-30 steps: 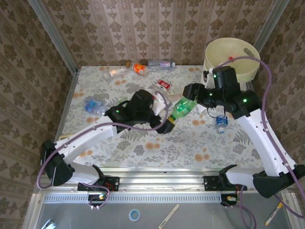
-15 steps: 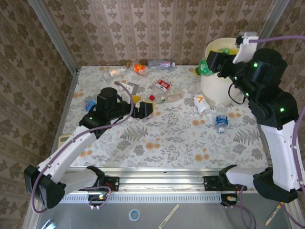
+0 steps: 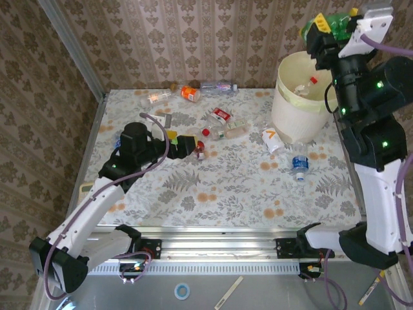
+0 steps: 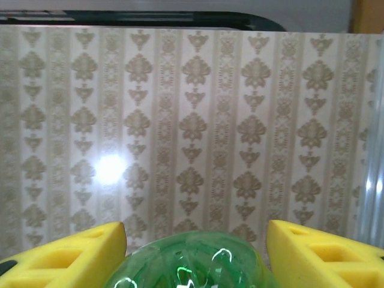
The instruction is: Throw the plastic bottles in the bin
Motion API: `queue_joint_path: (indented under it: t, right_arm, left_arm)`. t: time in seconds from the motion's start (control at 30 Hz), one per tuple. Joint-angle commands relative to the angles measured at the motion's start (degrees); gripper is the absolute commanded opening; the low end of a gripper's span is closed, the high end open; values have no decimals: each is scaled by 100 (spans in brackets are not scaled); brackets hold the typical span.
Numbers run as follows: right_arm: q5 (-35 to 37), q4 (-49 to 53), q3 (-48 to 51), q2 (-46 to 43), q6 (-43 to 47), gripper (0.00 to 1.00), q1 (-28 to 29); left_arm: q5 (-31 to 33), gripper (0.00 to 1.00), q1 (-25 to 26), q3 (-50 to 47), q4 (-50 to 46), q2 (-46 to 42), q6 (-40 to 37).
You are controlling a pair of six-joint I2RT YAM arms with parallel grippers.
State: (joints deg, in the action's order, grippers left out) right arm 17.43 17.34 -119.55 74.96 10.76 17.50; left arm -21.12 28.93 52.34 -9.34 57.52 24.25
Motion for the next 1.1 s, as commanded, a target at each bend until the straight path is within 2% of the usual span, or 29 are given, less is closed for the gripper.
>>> queue_joint_path:
  t: [0.0,0.07,0.1,0.17,0.2,0.23,0.27,0.33,0.4,0.47,0.57,0.73,0.87,1.07]
  right_arm:
    - [325,688,-636,774,-359,0,-605]
    - [567,2193,-1884,1739,-1090,0,-1116]
    - [612,2981,-2611,2190,-1443,8,-1275]
    - [431,4578,-4564,3440,-1998,39,-1503]
    - [337,4980,-5156,3830,-2126,53,-1533]
    - [245,5329,-5512,4102,-2207,72,-1539]
    - [244,5506,-5498,4177,-2306,80,-1538]
    - [207,5521,-4962,4039,-2438,89,-1549]
    - [85,5203,-4237,3677,-2432,94,-1550]
    - [-172,4625,-3344,3153,-2450,94,-1572]
    - [-620,4224,-2606,2562,-2565,94,-1565]
    - [-1467,4494,-2372,2151,-2726,95,-1522]
    - [-2057,4776,-2262,1910,-2801,96,-1326]
    - [-2165,4833,-1601,1409,-2523,99,-595]
  left_arm:
    - [91,100,-62,-63,-144,-63,109]
    - [108,100,-86,-58,-214,15,142]
    - [115,100,-89,-34,-290,65,143]
    - [175,100,-96,25,-470,172,153]
    - [227,100,-98,39,-550,222,166]
    - [299,100,-93,50,-658,271,169]
    - [383,100,-99,73,-786,338,173]
    - [563,100,-107,164,-1112,500,168]
    - [669,100,-111,300,-1417,718,174]
    - [845,100,-122,429,-1708,970,226]
    - [1092,100,-185,635,-2174,1356,442]
    - [1075,100,-490,881,-2570,2053,820]
    - [1197,96,-554,1260,-2874,2702,844]
    - [1154,90,-581,1631,-2880,3411,887]
